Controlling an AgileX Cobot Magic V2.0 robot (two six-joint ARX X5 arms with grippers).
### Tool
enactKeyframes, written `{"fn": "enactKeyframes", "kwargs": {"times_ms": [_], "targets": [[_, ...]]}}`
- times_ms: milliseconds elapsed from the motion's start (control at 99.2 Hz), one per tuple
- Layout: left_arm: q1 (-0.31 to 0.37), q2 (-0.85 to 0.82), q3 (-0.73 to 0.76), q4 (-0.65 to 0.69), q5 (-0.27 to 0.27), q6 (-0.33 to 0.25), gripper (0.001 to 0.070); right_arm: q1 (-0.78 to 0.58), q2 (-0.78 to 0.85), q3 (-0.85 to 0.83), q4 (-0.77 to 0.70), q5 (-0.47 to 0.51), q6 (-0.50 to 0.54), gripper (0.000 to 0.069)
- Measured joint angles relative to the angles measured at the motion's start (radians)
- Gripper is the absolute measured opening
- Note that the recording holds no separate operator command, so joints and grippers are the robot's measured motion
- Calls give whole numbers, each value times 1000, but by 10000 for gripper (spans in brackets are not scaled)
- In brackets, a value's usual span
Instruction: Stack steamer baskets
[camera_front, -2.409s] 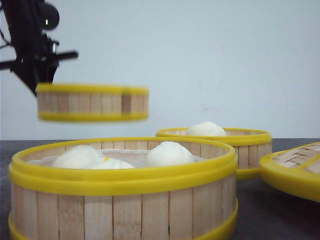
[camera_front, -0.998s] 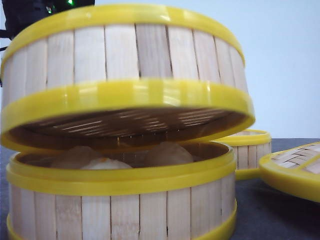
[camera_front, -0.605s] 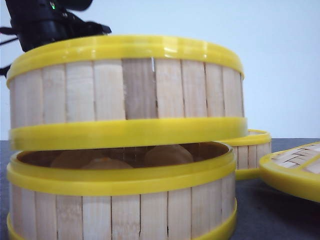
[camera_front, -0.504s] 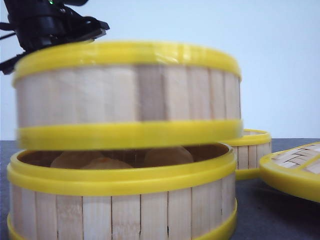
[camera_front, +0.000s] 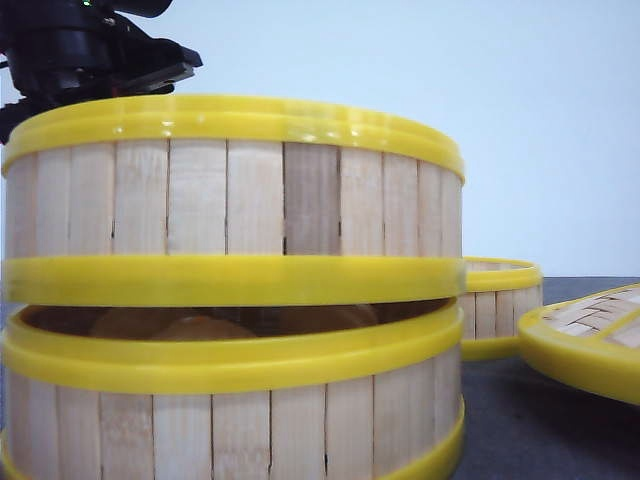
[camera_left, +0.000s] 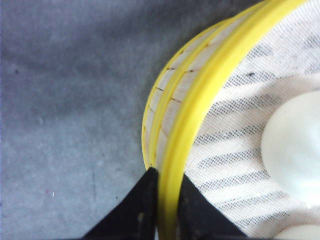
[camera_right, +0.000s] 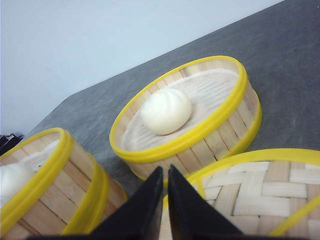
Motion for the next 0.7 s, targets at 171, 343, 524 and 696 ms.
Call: {"fn": "enactKeyframes", "kwargs": {"times_ms": [171, 343, 524, 696], "targets": [[0, 0, 0, 1, -1, 3, 18, 0, 0, 0, 0, 0, 0, 14], [0, 0, 0, -13, 2, 2, 116, 0, 0, 0, 0, 0, 0, 14], [0, -1, 0, -7, 3, -1, 231, 0, 0, 0, 0, 0, 0, 14], [4, -49, 0, 50, 3, -8, 534, 0, 0, 0, 1, 0, 0, 14]]}}
